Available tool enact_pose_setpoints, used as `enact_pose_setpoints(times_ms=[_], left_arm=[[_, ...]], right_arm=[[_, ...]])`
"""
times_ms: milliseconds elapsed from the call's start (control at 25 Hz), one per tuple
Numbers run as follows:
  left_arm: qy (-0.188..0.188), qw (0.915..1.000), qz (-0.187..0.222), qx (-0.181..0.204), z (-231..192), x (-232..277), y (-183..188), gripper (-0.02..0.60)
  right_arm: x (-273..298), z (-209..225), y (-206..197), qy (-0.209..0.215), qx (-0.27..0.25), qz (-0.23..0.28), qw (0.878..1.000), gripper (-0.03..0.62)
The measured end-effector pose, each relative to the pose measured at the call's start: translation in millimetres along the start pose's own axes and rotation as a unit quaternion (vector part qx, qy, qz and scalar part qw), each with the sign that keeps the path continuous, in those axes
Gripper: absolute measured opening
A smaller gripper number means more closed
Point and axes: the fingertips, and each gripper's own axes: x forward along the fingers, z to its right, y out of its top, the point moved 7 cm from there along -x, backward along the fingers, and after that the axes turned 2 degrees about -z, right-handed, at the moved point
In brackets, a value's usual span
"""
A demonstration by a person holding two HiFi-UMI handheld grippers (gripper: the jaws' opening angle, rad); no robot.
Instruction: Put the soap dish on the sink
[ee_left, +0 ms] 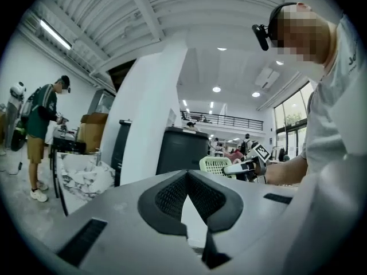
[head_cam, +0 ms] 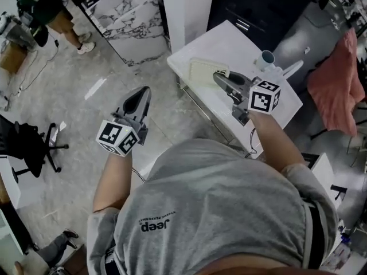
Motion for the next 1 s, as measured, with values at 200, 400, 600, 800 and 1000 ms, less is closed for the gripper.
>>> enact_pose_setpoints(times_ms=[200,400,600,800,1000], left_arm=[[-0.095,0.9953,-0.021,0.003,36,91,-8,0.014],[-0.188,0.9814,-0.041,0.005,88,179,-20,0.014],[-0.268,0.9616,-0.061,0.01,145,250,-35,0.014],[-0.323,0.9429,-0.079,0.016,197,295,-51,0.014],[-0.346,0.934,-0.087,0.019,220,319,-56,0.014]], right_arm=[[-81,41,0,-0.066,0.026,0.055,0.996,0.095],[-160,70,-3,-0.116,0.045,0.106,0.987,0.095],[-239,89,-10,-0.166,0.056,0.155,0.972,0.095],[-310,105,-16,-0.185,0.064,0.215,0.957,0.097],[-361,131,-31,-0.216,0.1,0.254,0.937,0.094]])
